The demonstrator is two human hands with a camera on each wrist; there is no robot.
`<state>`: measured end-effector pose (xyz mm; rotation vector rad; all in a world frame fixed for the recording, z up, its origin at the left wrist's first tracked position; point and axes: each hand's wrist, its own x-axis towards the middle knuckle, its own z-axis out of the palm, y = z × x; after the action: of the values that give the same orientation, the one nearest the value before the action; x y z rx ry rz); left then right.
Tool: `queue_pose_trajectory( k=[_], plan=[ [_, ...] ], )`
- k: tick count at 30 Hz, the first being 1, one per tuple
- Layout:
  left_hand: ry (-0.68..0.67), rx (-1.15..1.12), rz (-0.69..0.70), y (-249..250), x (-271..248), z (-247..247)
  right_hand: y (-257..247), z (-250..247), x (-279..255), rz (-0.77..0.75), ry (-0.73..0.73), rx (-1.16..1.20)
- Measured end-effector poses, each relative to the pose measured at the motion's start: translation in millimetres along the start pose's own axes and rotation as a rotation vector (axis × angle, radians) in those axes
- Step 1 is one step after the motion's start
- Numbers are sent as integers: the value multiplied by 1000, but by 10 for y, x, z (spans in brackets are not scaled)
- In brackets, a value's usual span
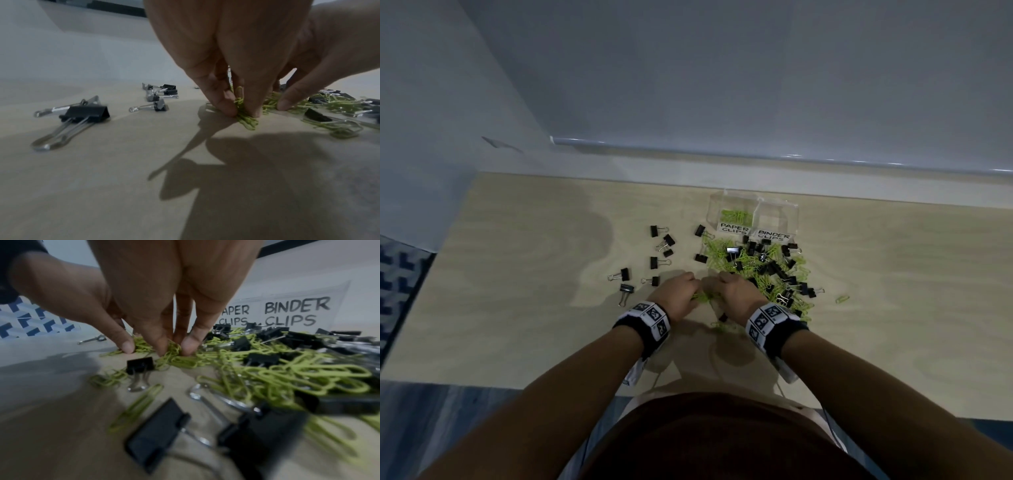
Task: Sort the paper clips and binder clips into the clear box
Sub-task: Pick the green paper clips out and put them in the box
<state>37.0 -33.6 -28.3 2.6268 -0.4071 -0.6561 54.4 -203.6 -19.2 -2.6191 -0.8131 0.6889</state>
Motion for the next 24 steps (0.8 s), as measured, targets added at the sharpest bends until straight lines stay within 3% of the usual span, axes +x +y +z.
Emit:
queue_pose_trajectory(
  k=[4,9,14,20,24],
  plan=[
    [-2,32,8,27,82,-58,111,-30,-73,5,148,125],
    [137,-240,-64,78,192,-230,326,-74,-138,416,240,613],
    [295,-448,-100,283,547,-688,408,-515,-147,487,340,972],
    [368,-404,-111,489,1103,-1042,547,-1113,443,539,581,795],
    [363,-324,-113,482,1112,-984,605,-1230,688,558,566,648]
  ],
)
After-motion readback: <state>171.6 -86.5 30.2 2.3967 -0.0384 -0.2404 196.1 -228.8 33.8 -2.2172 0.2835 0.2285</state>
